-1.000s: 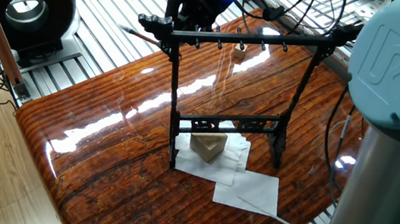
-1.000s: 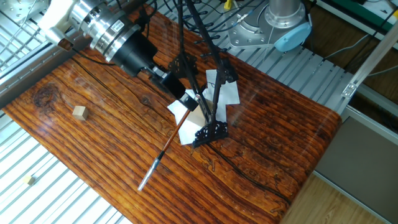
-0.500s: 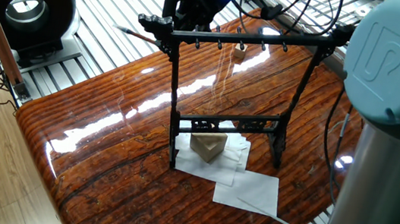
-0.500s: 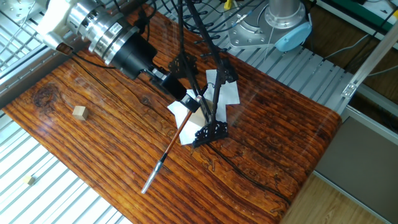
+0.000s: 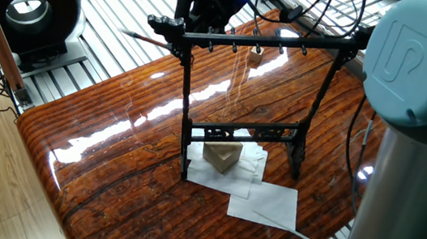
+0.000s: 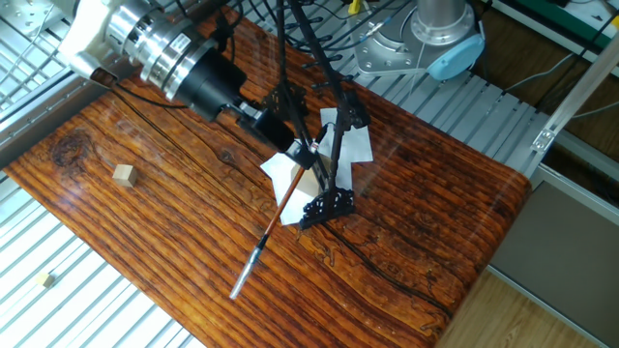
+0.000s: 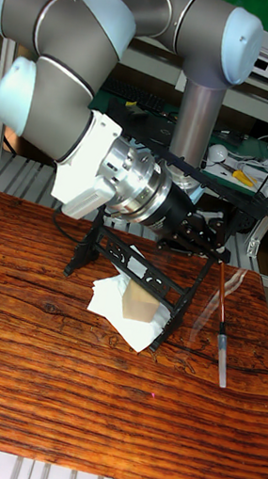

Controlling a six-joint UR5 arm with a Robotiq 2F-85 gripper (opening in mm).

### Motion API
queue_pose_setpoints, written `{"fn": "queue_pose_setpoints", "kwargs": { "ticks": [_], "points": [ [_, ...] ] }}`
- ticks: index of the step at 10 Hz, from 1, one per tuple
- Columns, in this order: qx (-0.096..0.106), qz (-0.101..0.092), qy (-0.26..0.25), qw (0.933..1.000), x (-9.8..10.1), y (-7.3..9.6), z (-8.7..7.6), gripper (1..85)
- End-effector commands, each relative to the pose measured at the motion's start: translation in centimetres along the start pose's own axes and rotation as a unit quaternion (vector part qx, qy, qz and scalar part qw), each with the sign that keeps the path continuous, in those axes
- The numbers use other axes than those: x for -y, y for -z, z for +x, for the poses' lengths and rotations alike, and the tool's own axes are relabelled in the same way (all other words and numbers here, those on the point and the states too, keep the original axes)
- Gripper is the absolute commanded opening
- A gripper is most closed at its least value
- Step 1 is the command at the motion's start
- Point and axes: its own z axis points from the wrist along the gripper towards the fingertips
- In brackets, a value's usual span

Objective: Place the brush on the pen rack

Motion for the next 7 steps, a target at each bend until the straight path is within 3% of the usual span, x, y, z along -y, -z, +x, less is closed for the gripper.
{"fn": "queue_pose_setpoints", "kwargs": {
  "ticks": [1,4,7],
  "points": [
    [-0.017,-0.005,0.015,0.9997,-0.2,0.2,1.0,1.0],
    [-0.037,0.008,0.032,0.9988,0.4,0.3,2.2,1.0],
    [-0.052,0.041,0.06,0.996,2.2,0.5,2.8,1.0]
  ]
}}
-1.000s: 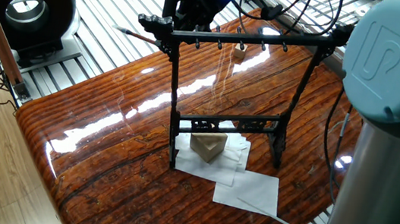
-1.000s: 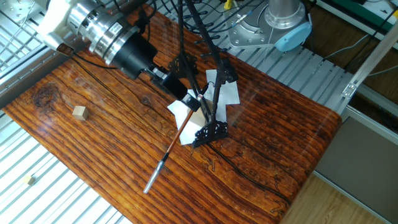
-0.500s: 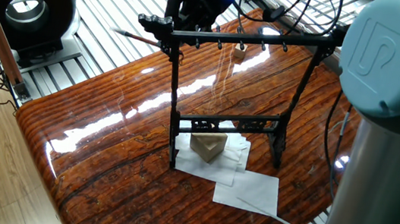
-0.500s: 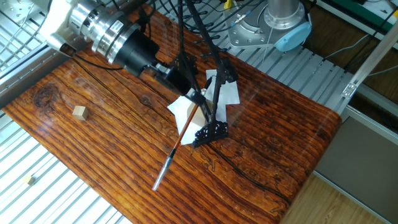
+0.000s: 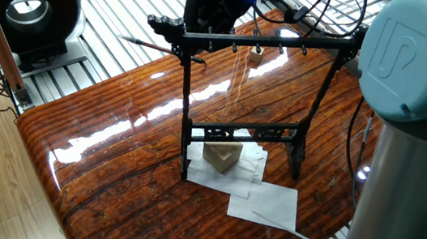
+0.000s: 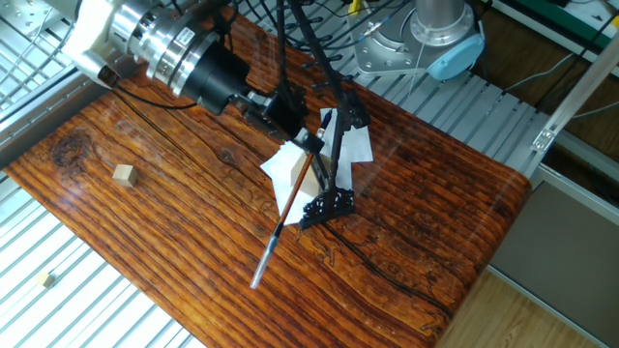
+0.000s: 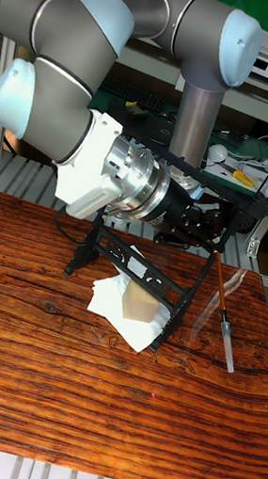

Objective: Place the brush on the pen rack

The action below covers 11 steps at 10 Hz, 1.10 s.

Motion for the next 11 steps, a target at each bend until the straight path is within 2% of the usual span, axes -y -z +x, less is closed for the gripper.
{"fn": "queue_pose_setpoints", "kwargs": {
  "ticks": [1,3,4,6,7,8,9,10,11],
  "points": [
    [-0.012,0.012,0.021,0.9997,0.5,0.2,0.7,1.0],
    [-0.01,0.034,0.033,0.9988,1.6,0.2,0.5,1.0],
    [-0.01,0.051,0.043,0.9977,2.4,0.3,0.4,1.0],
    [-0.013,0.106,0.072,0.9916,4.9,0.7,0.0,1.0],
    [-0.017,0.142,0.088,0.9858,6.5,1.1,-0.3,1.0],
    [-0.02,0.166,0.1,0.9809,7.5,1.5,-0.5,1.0],
    [-0.021,0.18,0.112,0.9771,8.2,1.7,-0.6,1.0],
    [-0.023,0.206,0.127,0.97,9.5,2.2,-0.9,1.0],
    [-0.024,0.238,0.146,0.96,10.9,2.9,-1.4,1.0]
  ]
}}
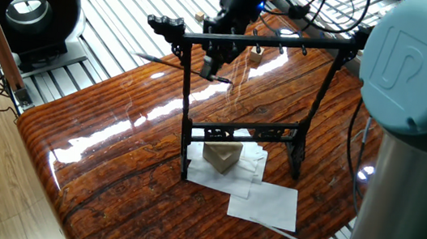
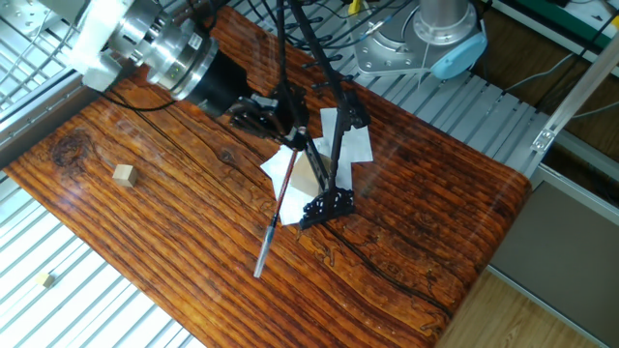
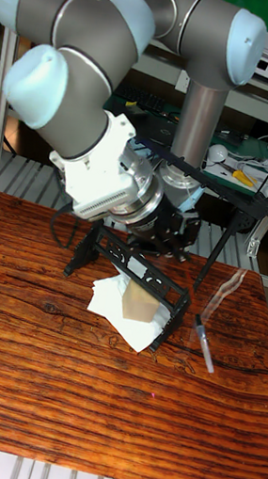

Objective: Place the brush on the pen rack

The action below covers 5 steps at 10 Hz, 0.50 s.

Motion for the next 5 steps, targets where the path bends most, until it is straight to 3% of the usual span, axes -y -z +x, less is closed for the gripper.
{"fn": "queue_pose_setpoints", "kwargs": {
  "ticks": [1,4,5],
  "points": [
    [-0.003,0.083,0.05,0.9953,4.0,0.6,-0.4,1.0],
    [-0.005,0.144,0.094,0.9851,7.0,1.3,-0.9,1.0],
    [-0.003,0.149,0.102,0.9836,7.2,1.4,-1.1,1.0]
  ]
}}
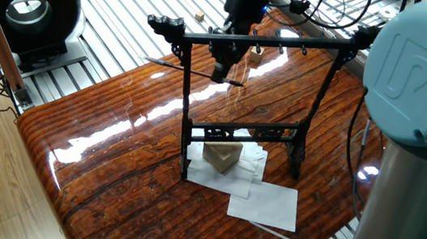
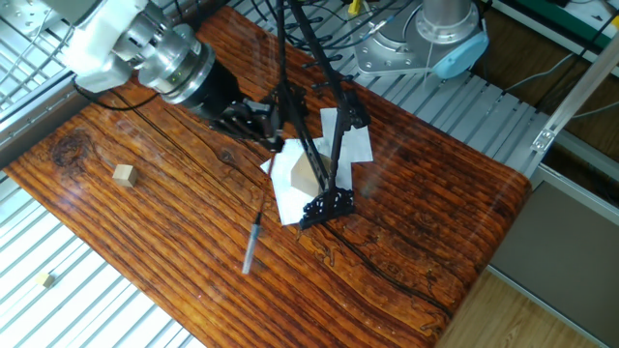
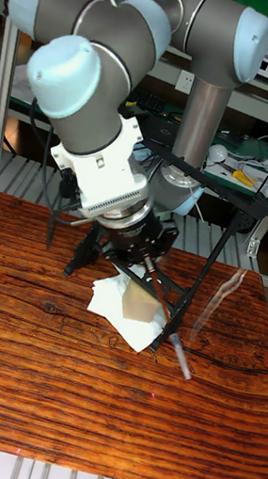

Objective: Place the brush on the pen rack

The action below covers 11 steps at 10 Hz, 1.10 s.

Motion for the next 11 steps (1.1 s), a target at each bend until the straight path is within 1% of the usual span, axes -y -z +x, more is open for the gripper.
{"fn": "queue_pose_setpoints", "kwargs": {
  "ticks": [1,2,3,4,5,6,7,8,9,10,11],
  "points": [
    [0.005,0.04,0.035,0.9986,1.9,0.3,-0.6,1.0],
    [0.006,0.048,0.041,0.998,2.2,0.4,-0.8,1.0],
    [0.003,0.07,0.056,0.996,3.2,0.6,-1.0,1.0],
    [0.006,0.091,0.074,0.993,4.2,0.8,-1.5,1.0],
    [0.02,0.106,0.104,0.9887,4.8,1.1,-2.4,1.0],
    [0.04,0.113,0.155,0.9807,4.8,1.2,-3.8,1.0],
    [0.034,0.115,0.168,0.9785,4.9,1.3,-3.6,1.0],
    [0.029,0.128,0.18,0.975,5.4,1.6,-3.6,1.0],
    [0.029,0.141,0.188,0.9715,5.9,1.9,-3.8,1.0],
    [0.025,0.169,0.205,0.9637,7.0,2.5,-4.0,1.0],
    [0.021,0.178,0.212,0.9607,7.4,2.7,-4.0,1.0]
  ]
}}
